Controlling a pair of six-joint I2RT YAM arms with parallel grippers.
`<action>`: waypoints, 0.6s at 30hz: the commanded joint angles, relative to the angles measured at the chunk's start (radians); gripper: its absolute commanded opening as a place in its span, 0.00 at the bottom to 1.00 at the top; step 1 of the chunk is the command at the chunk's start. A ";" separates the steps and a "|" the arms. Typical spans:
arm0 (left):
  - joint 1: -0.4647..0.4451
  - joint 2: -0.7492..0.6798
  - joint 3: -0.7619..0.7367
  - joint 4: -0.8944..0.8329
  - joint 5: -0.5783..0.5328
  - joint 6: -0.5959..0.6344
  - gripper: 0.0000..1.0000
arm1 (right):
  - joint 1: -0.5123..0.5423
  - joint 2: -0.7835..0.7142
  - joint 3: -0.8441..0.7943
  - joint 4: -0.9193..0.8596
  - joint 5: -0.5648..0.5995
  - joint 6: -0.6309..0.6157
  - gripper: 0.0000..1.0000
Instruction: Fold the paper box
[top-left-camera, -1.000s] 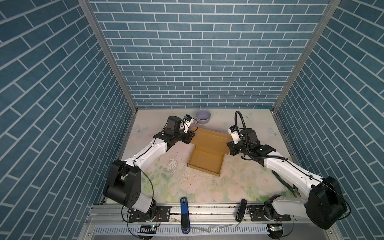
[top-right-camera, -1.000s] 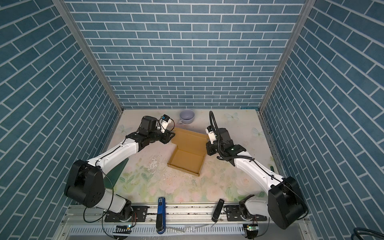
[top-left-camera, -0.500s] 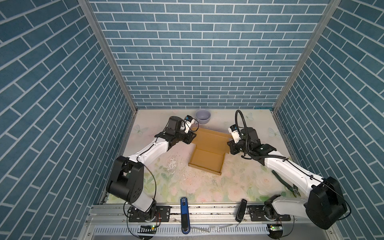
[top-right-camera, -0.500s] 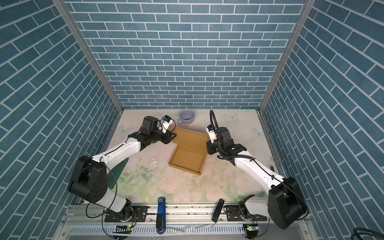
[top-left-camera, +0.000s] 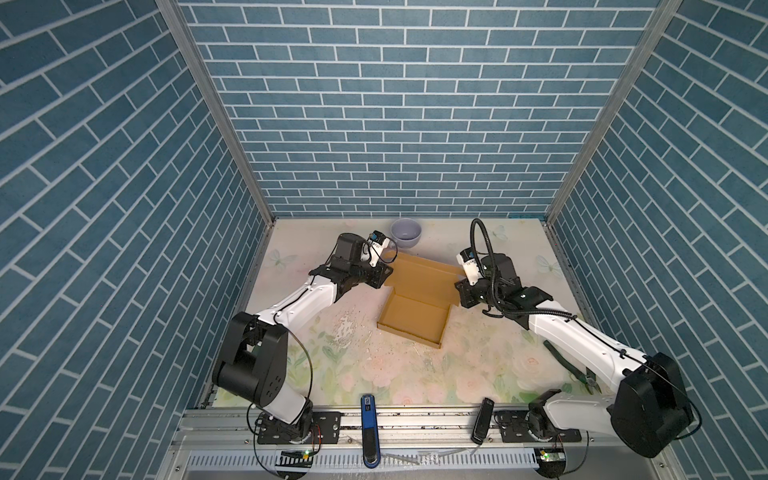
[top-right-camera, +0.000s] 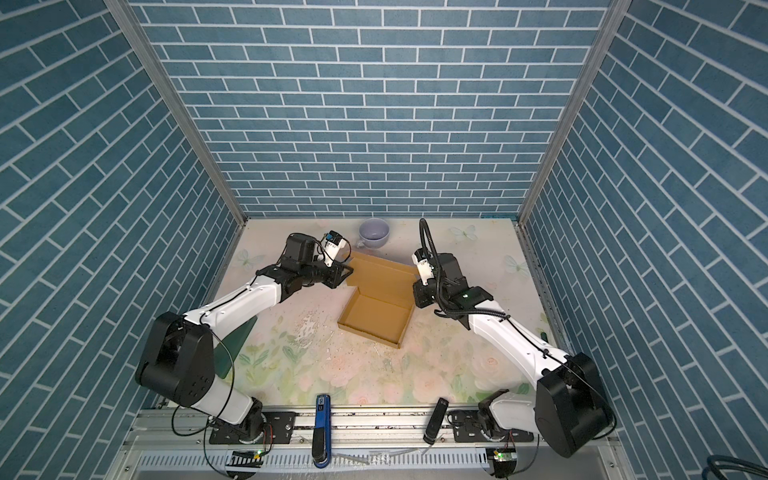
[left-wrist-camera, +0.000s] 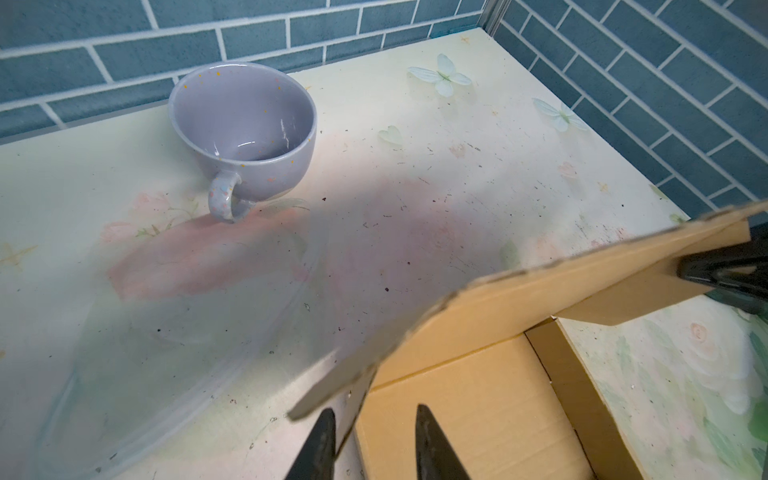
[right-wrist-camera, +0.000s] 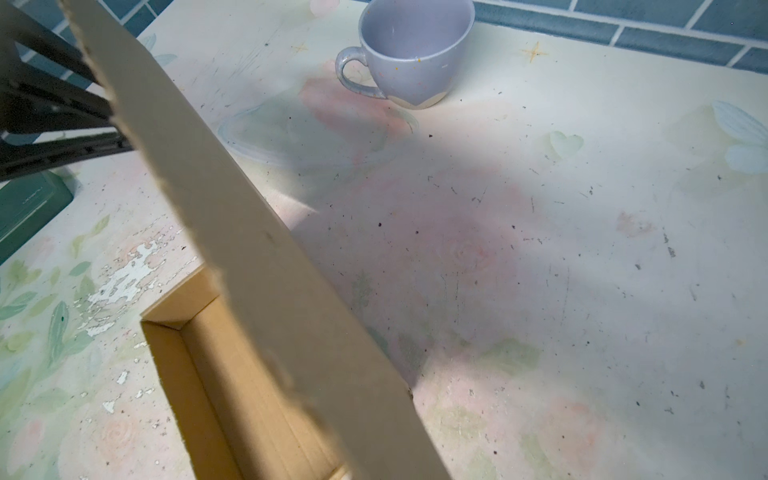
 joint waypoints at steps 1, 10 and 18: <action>-0.006 -0.019 -0.010 0.017 0.031 -0.016 0.33 | 0.000 0.017 0.064 0.007 -0.005 -0.023 0.00; -0.020 0.033 0.042 0.008 0.027 -0.021 0.29 | 0.000 0.020 0.066 0.007 -0.026 -0.024 0.00; -0.027 0.067 0.093 -0.006 -0.006 -0.026 0.28 | 0.000 0.019 0.069 0.005 -0.053 -0.032 0.00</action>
